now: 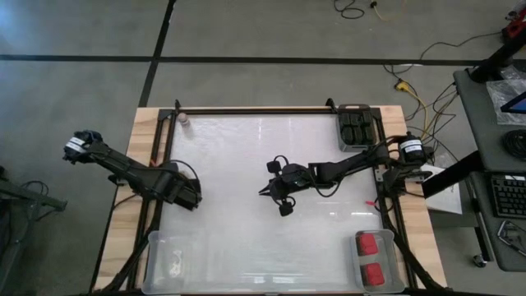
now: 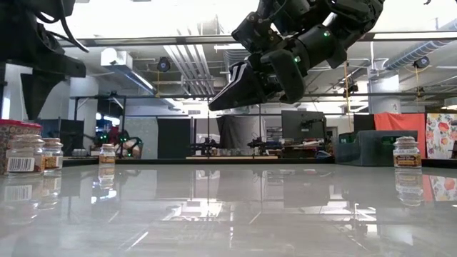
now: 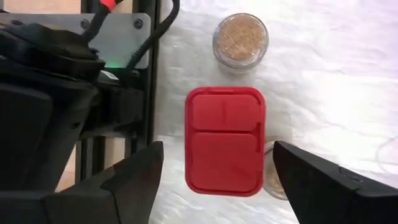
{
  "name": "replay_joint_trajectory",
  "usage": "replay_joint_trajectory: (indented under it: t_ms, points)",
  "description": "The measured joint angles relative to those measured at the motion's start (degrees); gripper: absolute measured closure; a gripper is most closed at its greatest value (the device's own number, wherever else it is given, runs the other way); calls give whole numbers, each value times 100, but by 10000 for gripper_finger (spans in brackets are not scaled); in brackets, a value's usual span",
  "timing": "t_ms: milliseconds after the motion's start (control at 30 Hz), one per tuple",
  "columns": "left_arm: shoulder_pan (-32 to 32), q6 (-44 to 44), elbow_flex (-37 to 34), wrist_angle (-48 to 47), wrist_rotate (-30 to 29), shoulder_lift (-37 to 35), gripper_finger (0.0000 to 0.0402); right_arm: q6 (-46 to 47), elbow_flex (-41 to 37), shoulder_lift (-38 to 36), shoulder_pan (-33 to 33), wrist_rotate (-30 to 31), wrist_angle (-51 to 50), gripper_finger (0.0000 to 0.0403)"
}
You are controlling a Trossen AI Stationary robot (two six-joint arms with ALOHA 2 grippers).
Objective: Sort spices by type
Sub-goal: Put the red seasoning can into the gray bin
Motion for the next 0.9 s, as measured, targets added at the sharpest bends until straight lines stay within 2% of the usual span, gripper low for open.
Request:
replay_joint_trajectory:
  t_ms: [200, 467, 900]
  points:
    - [1, 55, -57, 281, 55, -12, 104, 1, -2, 0, 0, 0, -1, 390]
    - [9, -105, -518, 556, 164, -12, 103, 21, -9, 0, 0, 0, -16, 390]
    - [71, -147, -482, 789, 18, 59, 114, -35, -20, 0, 0, 0, -15, 390]
